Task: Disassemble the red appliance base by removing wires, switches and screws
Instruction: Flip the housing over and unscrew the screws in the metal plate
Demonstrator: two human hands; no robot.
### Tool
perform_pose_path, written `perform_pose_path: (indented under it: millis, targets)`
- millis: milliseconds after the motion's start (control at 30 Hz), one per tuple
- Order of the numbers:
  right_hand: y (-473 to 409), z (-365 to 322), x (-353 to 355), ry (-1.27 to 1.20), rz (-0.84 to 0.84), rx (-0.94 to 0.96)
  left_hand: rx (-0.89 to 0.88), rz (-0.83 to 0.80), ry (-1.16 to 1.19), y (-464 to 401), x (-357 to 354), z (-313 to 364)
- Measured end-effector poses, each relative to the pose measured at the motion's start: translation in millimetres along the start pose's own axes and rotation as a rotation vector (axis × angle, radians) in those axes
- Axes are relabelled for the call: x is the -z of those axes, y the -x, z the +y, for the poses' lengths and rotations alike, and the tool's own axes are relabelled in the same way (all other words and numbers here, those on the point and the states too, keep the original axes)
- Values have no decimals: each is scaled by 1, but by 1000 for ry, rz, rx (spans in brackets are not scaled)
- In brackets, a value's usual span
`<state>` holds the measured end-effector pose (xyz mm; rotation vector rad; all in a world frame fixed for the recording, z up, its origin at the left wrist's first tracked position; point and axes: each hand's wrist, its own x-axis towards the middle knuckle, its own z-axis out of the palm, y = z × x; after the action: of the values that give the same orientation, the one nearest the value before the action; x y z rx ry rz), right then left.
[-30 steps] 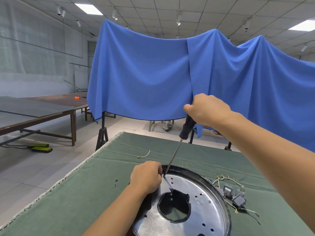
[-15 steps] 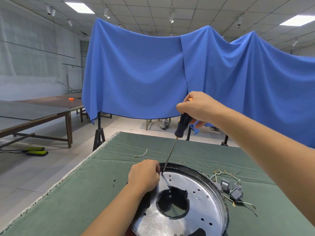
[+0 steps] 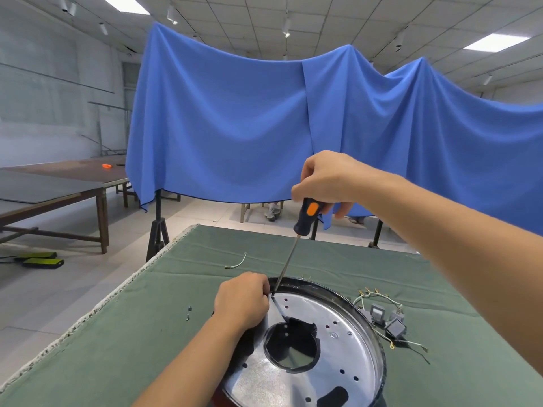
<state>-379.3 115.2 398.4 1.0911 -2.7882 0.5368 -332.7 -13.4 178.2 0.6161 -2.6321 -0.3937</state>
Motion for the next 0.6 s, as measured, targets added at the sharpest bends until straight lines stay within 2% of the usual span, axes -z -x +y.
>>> perform_pose_path:
  millis: [100, 200, 267, 367, 433, 533, 600]
  targets:
    - [-3, 2, -9, 143, 147, 20, 0, -1, -1, 1, 1, 1]
    - [-9, -2, -2, 14, 11, 16, -4, -4, 2, 1, 2, 0]
    - [-9, -5, 1, 35, -45, 3, -6, -2, 2, 1, 2, 0]
    - [-6, -4, -3, 223, 101, 41, 2, 3, 6, -1, 0, 1]
    - [-7, -2, -6, 154, 113, 110, 13, 0, 13, -2, 0, 1]
    - [-6, -2, -2, -58, -31, 180, 21, -4, 15, -2, 0, 0]
    - [-4, -2, -2, -40, -37, 210, 20, -9, 9, -1, 2, 1]
